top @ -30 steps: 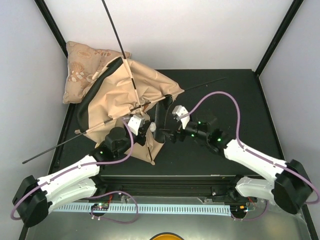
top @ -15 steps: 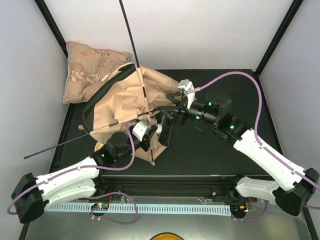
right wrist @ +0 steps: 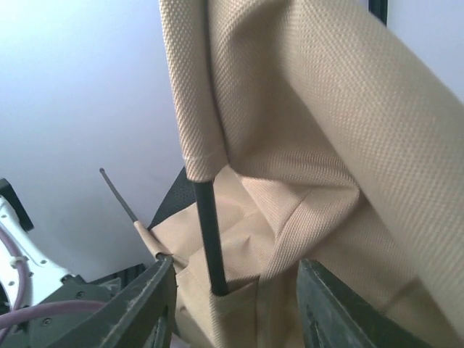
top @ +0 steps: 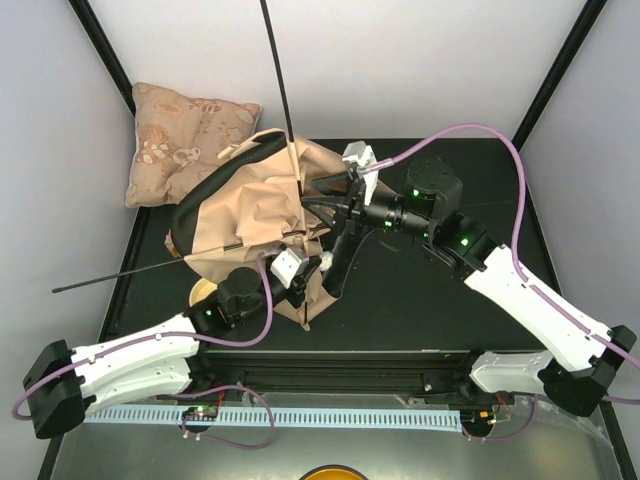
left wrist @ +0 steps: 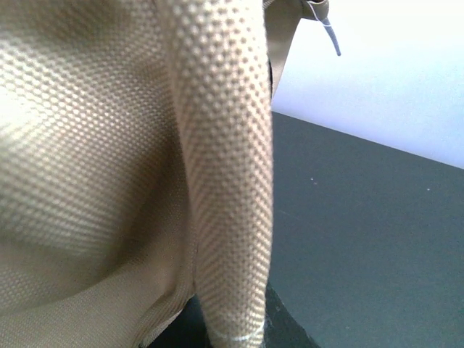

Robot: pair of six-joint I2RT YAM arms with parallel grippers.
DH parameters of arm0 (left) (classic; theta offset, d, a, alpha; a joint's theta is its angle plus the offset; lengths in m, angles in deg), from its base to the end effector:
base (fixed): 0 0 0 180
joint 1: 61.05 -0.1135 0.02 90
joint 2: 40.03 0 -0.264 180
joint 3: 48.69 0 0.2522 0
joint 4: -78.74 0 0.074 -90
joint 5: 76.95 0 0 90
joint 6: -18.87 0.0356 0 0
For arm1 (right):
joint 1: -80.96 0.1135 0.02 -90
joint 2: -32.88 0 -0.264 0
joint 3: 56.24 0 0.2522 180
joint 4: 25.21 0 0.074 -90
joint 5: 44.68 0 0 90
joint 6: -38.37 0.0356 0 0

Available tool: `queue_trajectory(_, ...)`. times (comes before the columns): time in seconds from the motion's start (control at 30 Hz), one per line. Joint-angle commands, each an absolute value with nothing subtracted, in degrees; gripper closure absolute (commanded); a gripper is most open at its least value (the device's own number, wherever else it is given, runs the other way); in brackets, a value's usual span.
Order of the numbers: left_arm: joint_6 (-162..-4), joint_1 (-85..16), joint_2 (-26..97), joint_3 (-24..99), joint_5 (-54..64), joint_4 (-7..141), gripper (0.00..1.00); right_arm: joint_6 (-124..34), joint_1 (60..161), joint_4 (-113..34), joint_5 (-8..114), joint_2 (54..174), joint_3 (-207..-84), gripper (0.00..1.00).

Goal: Set up the pet tent

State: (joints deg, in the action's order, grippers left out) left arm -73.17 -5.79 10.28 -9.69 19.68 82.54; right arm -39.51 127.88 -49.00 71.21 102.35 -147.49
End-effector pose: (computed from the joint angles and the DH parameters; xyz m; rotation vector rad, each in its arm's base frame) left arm 0.1214 -0.1679 0.2529 0.7009 1.5964 -0.6435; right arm 0.1714 0.2061 0.4506 -0.8625 1.4992 1.1410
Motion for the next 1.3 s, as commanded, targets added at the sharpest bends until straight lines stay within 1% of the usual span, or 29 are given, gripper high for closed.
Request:
queue_trajectory(0.0, -70.3, -4.8, 11.2, -9.3, 22.0, 76.6, 0.98, -39.8, 128.4, -51.0, 70.2, 104.1, -151.2, 0.54)
queue_trajectory(0.13, -70.2, -4.2, 11.5, -9.1, 22.5, 76.7, 0.98, -39.8, 128.7, -50.8, 70.7, 104.6, -152.1, 0.61)
queue_trajectory(0.3, -69.8, -3.5, 12.3, -8.5, 23.5, 77.0, 0.98, -40.1, 129.3, -51.4, 70.8, 104.7, -153.3, 0.65)
queue_trajectory(0.47, -69.1, -2.4, 13.0, -7.6, 24.8, 77.0, 0.98, -39.8, 129.6, -53.0, 69.7, 105.3, -154.8, 0.79)
queue_trajectory(0.5, -69.1, -2.2, 13.2, -7.5, 25.2, 76.9, 0.98, -39.7, 129.6, -53.2, 69.6, 105.4, -154.9, 0.84)
queue_trajectory(0.57, -69.0, -1.6, 13.3, -7.3, 25.9, 76.9, 0.98, -39.3, 129.5, -53.5, 69.6, 105.3, -155.0, 0.97)
queue_trajectory(0.6, -68.9, -1.5, 13.3, -7.2, 26.1, 76.9, 0.98, -39.0, 129.5, -53.8, 69.4, 105.2, -155.0, 0.98)
queue_trajectory(0.67, -68.9, -1.1, 13.0, -7.0, 26.6, 77.0, 0.98, -38.4, 129.5, -54.5, 69.3, 105.1, -155.0, 0.99)
queue_trajectory(0.8, -69.7, -0.6, 11.4, -5.1, 27.4, 77.1, 0.89, -37.5, 130.4, -55.4, 69.5, 104.3, -154.3, 0.99)
queue_trajectory(0.9, -70.7, -0.5, 9.8, -3.1, 28.4, 77.1, 0.85, -37.5, 131.6, -56.1, 68.3, 103.6, -153.8, 0.99)
queue_trajectory(1.27, -68.9, -0.4, 6.6, 6.2, 30.4, 77.4, 0.83, -37.7, 136.2, -59.1, 64.1, 102.6, -151.9, 0.99)
